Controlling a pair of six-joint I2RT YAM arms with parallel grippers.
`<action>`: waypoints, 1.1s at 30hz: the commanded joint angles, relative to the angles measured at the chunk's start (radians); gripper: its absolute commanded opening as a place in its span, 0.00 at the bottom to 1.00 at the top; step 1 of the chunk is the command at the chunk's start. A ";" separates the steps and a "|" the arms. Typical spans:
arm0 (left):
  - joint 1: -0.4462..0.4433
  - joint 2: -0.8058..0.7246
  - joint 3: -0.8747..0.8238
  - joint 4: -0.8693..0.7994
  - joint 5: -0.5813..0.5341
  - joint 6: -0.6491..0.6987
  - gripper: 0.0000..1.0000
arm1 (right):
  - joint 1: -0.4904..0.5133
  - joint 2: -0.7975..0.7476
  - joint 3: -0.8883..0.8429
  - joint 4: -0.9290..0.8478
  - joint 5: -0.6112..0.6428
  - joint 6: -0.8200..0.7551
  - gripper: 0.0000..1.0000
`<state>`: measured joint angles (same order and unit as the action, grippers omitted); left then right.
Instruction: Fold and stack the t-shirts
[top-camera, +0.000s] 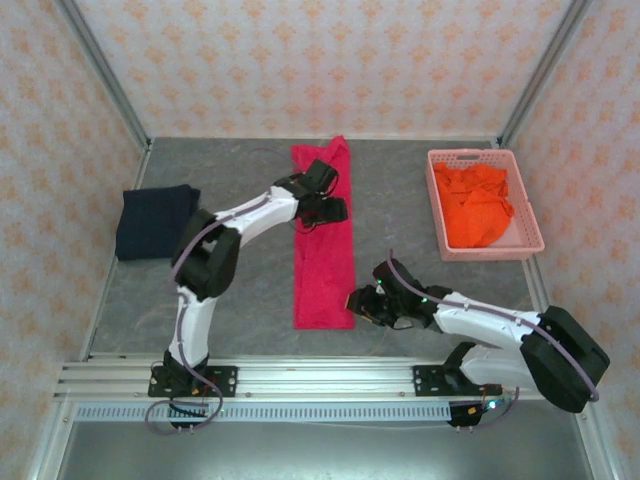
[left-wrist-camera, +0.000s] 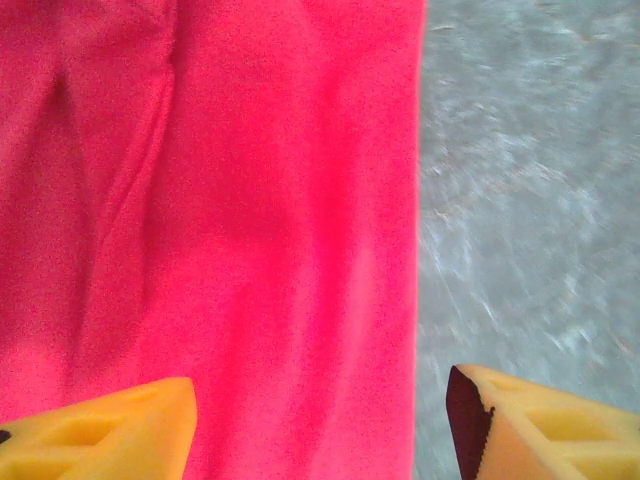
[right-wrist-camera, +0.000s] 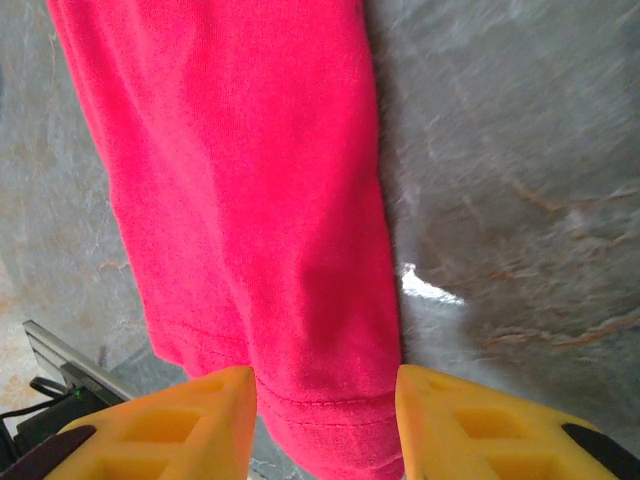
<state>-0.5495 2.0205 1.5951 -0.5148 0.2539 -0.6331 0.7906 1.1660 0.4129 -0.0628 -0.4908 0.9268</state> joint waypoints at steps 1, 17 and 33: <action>-0.016 -0.226 -0.158 -0.038 -0.034 0.023 0.69 | 0.019 0.012 -0.030 0.074 -0.004 0.064 0.43; -0.091 -0.817 -0.906 -0.054 0.020 -0.223 0.67 | 0.024 0.127 -0.065 0.228 -0.064 0.141 0.42; -0.183 -0.762 -1.051 0.141 0.146 -0.326 0.50 | 0.041 0.093 -0.091 0.236 -0.045 0.159 0.33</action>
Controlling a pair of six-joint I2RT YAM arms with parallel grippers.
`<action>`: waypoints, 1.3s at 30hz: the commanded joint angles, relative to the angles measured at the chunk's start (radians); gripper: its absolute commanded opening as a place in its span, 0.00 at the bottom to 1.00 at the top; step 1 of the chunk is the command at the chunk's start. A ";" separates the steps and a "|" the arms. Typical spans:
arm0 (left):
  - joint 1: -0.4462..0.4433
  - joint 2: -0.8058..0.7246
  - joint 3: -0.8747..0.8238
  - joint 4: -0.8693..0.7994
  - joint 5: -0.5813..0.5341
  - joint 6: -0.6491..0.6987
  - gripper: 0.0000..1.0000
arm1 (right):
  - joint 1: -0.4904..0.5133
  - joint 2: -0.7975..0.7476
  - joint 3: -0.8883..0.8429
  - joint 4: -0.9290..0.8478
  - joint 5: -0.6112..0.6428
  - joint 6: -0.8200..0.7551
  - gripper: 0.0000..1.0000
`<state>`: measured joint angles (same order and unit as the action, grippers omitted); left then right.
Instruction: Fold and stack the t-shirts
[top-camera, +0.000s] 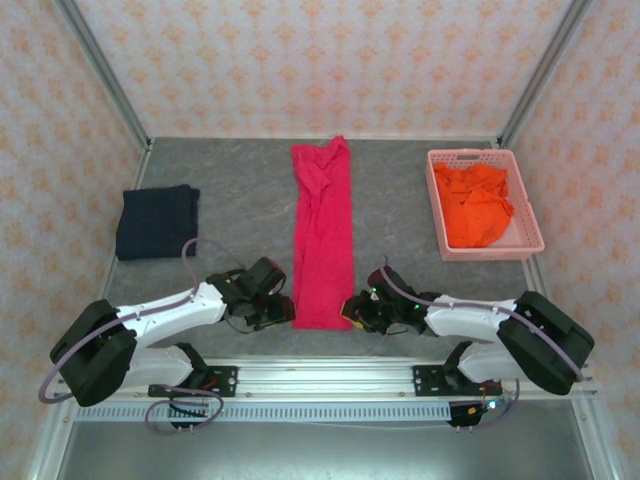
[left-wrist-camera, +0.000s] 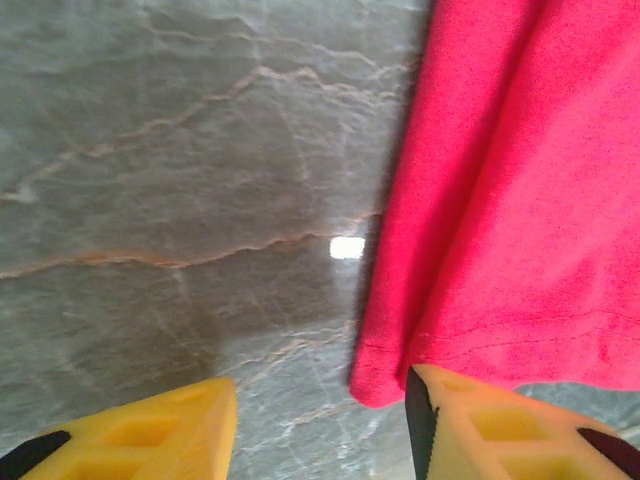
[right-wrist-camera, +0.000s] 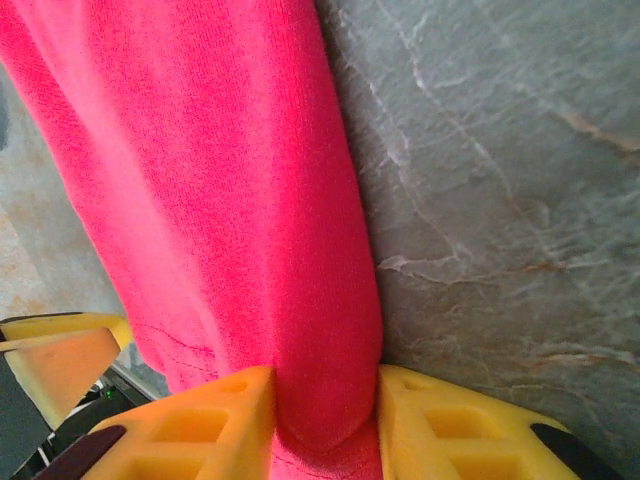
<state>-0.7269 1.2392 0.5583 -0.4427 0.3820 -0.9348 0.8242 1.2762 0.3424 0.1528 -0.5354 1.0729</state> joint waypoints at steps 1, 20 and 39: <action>-0.006 0.029 -0.015 0.096 0.025 -0.028 0.52 | 0.009 -0.018 -0.021 0.021 -0.001 0.014 0.33; -0.060 0.030 -0.075 0.160 0.091 -0.090 0.51 | 0.072 -0.023 -0.046 0.038 0.033 0.061 0.37; -0.065 0.070 -0.069 0.333 0.149 -0.124 0.45 | 0.072 -0.060 -0.049 -0.001 0.066 0.045 0.31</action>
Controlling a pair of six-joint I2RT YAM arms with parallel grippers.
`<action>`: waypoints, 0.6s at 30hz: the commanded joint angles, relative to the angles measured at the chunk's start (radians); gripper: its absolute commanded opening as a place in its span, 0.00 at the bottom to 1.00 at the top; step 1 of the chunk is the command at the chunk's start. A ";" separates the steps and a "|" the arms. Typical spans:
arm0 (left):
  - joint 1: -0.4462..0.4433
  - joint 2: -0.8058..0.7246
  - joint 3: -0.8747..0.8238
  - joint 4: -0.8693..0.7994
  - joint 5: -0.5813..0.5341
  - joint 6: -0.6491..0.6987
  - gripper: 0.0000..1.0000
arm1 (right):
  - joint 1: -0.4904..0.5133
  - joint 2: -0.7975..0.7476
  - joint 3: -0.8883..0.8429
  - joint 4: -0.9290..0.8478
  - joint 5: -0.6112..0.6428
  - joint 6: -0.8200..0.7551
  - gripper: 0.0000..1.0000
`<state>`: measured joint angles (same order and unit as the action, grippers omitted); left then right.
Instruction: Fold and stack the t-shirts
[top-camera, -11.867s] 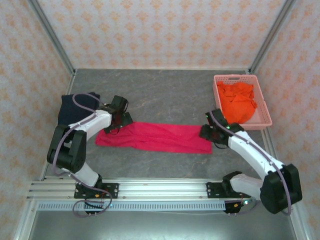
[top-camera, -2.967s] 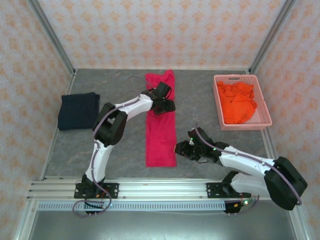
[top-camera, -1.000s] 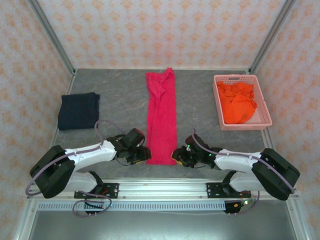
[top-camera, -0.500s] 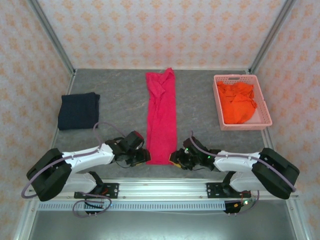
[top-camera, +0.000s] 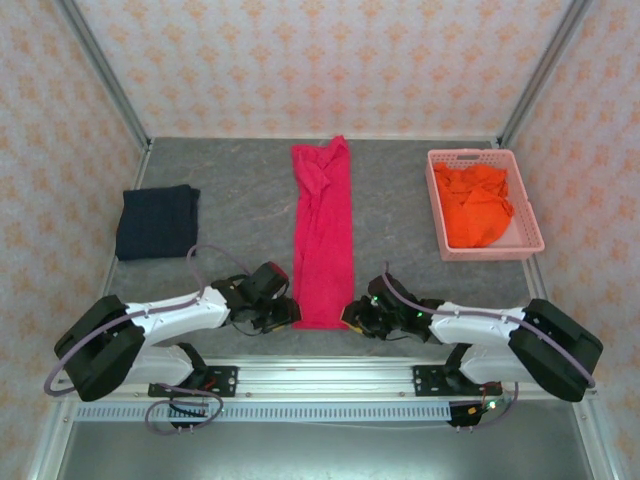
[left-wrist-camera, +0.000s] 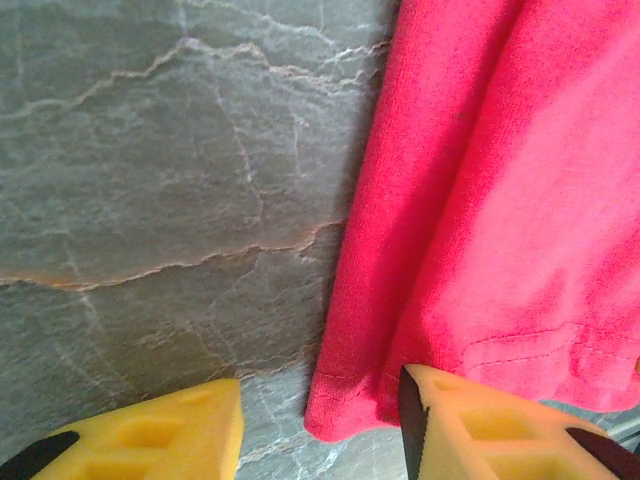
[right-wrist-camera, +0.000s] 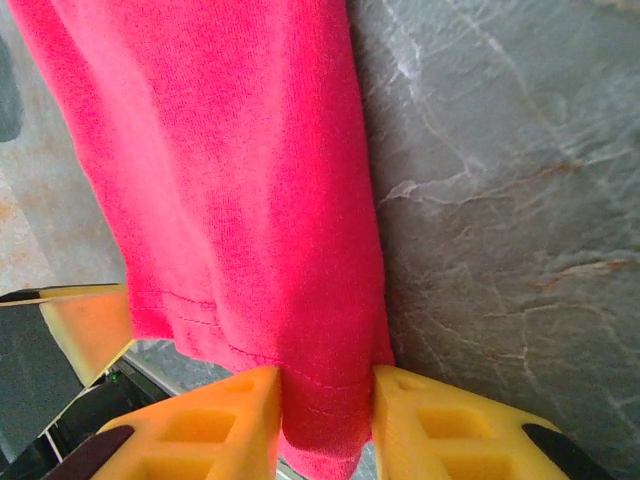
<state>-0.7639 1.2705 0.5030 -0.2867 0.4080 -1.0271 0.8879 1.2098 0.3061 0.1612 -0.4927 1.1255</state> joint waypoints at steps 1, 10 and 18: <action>-0.029 0.045 -0.013 0.188 0.125 -0.036 0.44 | 0.008 0.012 -0.011 -0.009 0.019 -0.009 0.31; -0.029 -0.130 0.046 -0.064 0.023 0.020 0.43 | 0.008 0.005 -0.016 -0.009 0.023 -0.010 0.31; -0.025 -0.116 0.039 -0.065 0.006 0.008 0.47 | 0.007 0.037 -0.001 0.008 0.006 -0.024 0.31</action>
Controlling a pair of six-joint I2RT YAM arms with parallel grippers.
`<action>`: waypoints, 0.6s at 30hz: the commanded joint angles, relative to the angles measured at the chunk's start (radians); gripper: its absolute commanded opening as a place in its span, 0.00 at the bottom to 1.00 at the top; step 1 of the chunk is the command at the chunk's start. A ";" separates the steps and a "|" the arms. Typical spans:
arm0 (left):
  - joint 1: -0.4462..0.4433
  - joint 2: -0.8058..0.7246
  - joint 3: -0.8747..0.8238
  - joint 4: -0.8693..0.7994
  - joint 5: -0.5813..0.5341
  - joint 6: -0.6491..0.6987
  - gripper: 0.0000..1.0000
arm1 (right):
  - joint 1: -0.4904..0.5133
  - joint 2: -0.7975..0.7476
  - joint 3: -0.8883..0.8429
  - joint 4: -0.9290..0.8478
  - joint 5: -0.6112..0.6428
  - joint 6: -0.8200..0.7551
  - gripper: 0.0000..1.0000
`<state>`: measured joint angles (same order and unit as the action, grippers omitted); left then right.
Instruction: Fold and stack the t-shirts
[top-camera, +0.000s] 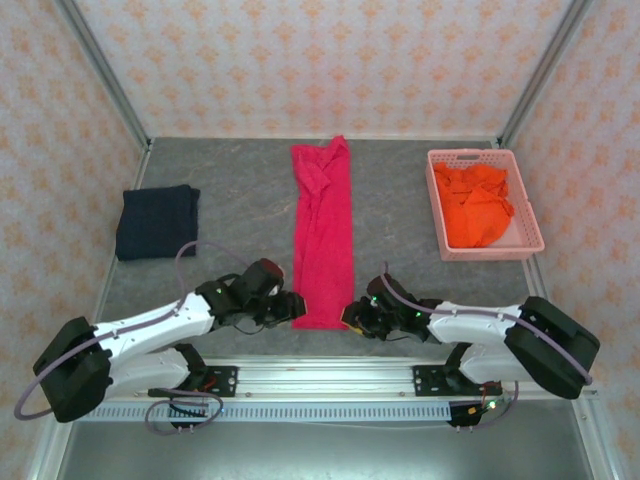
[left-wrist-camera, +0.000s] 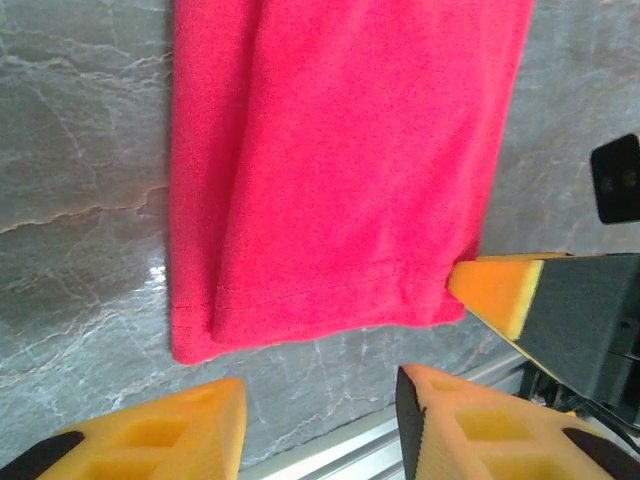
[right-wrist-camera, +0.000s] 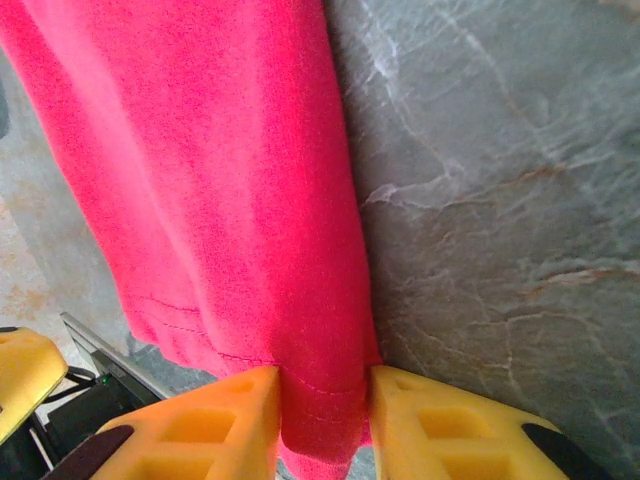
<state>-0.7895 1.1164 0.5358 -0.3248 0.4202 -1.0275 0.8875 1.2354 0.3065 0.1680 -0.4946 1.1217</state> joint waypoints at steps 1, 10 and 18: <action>0.001 0.051 0.003 -0.010 -0.002 0.005 0.49 | 0.008 0.008 -0.001 0.000 0.008 -0.020 0.31; 0.001 0.186 0.018 0.091 0.021 0.016 0.44 | 0.008 -0.010 -0.019 0.006 0.015 -0.013 0.31; 0.001 0.232 0.023 0.100 0.028 0.029 0.34 | 0.008 -0.024 -0.025 0.003 0.023 -0.009 0.29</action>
<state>-0.7895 1.3426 0.5468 -0.2394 0.4423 -1.0203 0.8879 1.2263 0.3000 0.1730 -0.4931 1.1221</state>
